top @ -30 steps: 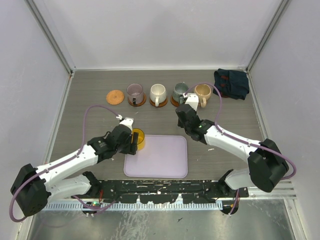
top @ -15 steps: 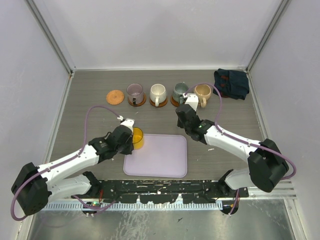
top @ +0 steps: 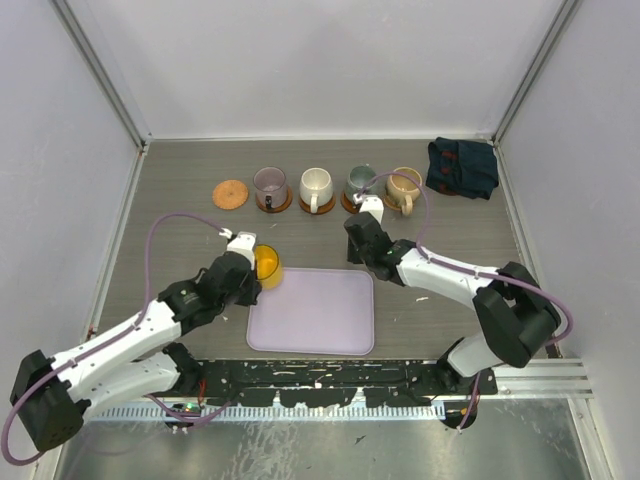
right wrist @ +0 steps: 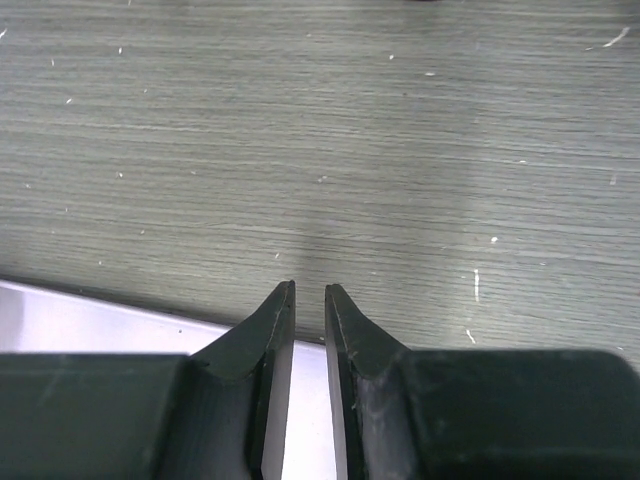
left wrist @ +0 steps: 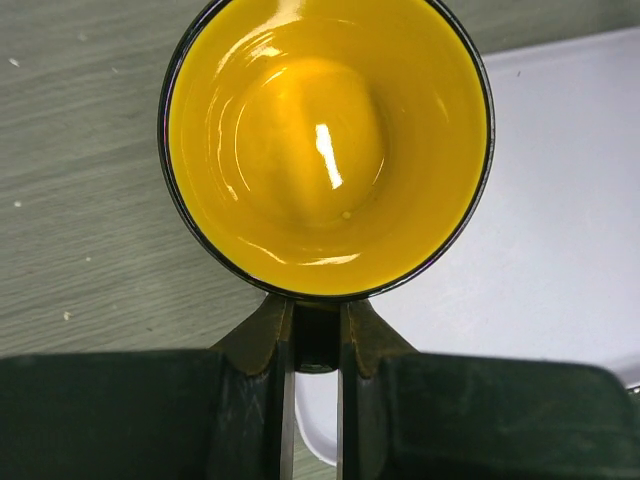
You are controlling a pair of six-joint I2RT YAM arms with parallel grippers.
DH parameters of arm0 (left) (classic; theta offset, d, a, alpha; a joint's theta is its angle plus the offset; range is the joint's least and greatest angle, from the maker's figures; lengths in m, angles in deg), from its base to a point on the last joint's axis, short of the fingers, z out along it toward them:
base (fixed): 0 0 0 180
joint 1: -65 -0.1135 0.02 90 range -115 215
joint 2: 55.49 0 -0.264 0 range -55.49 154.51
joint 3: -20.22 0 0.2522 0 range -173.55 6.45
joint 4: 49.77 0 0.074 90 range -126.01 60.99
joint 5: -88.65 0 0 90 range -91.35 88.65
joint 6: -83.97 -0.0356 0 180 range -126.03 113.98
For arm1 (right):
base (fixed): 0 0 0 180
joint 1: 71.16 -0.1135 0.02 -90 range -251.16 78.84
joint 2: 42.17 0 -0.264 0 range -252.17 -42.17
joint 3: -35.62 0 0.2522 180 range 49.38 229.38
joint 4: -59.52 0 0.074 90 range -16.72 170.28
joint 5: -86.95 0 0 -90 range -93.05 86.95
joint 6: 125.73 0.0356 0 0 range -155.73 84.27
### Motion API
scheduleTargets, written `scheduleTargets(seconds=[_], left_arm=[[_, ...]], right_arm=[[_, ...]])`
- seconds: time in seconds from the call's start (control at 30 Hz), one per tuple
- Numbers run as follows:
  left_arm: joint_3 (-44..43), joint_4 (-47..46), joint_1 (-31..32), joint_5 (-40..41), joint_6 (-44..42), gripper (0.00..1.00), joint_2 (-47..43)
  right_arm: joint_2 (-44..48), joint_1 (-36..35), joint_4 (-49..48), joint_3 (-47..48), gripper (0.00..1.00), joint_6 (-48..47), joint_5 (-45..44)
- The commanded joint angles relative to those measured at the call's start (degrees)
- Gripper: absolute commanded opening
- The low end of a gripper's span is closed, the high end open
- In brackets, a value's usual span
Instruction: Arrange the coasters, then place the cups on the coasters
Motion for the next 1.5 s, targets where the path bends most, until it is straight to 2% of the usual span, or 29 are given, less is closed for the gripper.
scheduleTargets(seconds=[0.0, 0.1, 0.23, 0.43, 0.63, 1.0, 1.23, 1.47], left_arm=[[-1.9, -7.36, -0.11, 6.95, -1.18, 0.0, -5.86], [-1.9, -8.73, -0.12, 12.08, -2.68, 0.0, -6.67], [-3.12, -10.03, -0.73, 16.96, -4.83, 0.0, -3.53], [-4.8, -13.94, -5.42, 14.58, -6.17, 0.0, 1.23], [-6.25, -17.72, -15.87, 9.77, -7.37, 0.0, 4.29], [-8.32, -23.11, -28.03, 3.37, -7.76, 0.0, 10.65], [-10.58, -27.36, -32.77, -0.41, -6.82, 0.0, 16.18], [-14.97, -29.18, -33.81, -1.19, -7.26, 0.0, 21.22]], right_arm=[[-1.6, 0.14, -5.49, 0.45, 0.24, -1.28, 3.69], [-3.69, 0.12, -6.98, 1.13, 0.22, -1.97, 5.94], [-6.65, -0.13, -9.03, 2.64, 0.19, -2.65, 8.64], [-11.5, -1.72, -10.39, 5.48, 0.17, -4.54, 11.38], [-15.5, -2.38, -11.64, 8.48, 0.16, -5.95, 12.4], [-23.54, -3.43, -11.23, 16.28, 0.16, -7.4, 16.72], [-25.67, -6.47, -9.96, 18.05, 0.14, -8.06, 17.52], [-25.29, -8.85, -9.08, 16.98, 0.13, -7.85, 17.28]])
